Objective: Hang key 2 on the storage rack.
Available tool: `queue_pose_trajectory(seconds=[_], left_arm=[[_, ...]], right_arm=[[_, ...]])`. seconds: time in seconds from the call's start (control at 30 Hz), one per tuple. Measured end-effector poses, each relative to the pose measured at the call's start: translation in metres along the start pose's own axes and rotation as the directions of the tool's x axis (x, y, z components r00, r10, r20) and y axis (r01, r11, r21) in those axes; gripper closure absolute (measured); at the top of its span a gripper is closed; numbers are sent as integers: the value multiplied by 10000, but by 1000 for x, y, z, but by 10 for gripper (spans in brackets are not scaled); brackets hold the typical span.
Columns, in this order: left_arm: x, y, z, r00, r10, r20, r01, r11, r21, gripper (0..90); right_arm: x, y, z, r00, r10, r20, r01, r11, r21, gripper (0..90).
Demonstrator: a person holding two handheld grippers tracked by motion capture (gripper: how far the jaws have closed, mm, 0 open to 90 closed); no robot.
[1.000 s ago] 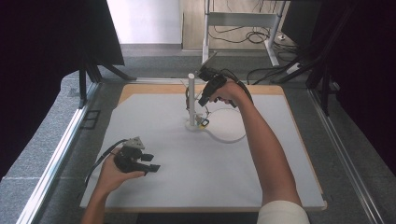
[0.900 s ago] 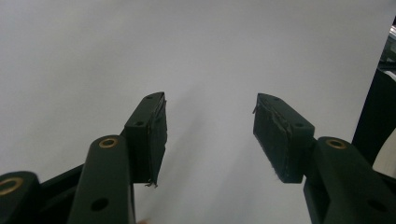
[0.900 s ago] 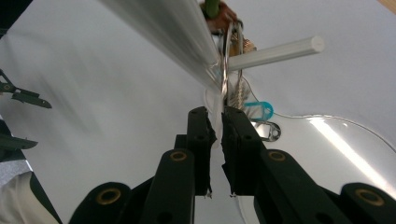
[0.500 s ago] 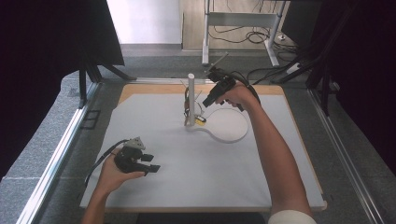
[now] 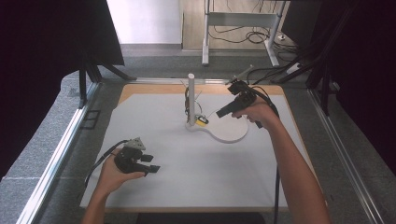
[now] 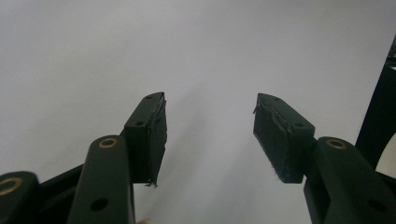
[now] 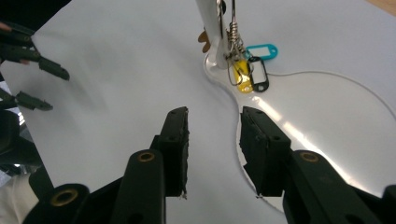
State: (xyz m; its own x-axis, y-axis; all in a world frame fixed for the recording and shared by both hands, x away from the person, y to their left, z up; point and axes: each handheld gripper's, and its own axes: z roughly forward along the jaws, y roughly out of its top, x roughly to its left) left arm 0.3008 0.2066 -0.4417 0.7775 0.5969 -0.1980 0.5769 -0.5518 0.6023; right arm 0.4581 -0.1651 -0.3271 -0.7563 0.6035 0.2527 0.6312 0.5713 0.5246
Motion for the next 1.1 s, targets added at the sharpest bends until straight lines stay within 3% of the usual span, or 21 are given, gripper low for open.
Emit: queue_pose_trajectory(seconds=[0.3,0.57,0.6,0.83,0.93,1.1], left_arm=[[0,-1,0,9999,117,-38,-116,9998,138,446],[-1,-1,1,10000,-47,-64,47,10000,42,442],[-1,-1,0,9999,84,-73,-83,9999,137,440],[-1,-2,-1,9999,83,-122,-81,9998,172,433],[0,-2,-2,9999,75,-123,-74,9999,131,432],[2,-1,-2,9999,64,-144,-63,9999,101,430]], right_arm=[[7,-61,-4,9995,-104,-291,72,9942,-1074,540],[11,-116,5,9998,156,-86,-167,9877,-1557,522],[11,-120,7,9998,170,-64,-178,9875,-1567,522],[12,-132,14,9997,175,179,-144,9873,-1584,500],[14,-132,11,9993,249,288,-192,9825,-1850,471],[22,-138,10,9977,36,672,104,9782,-2076,418]])
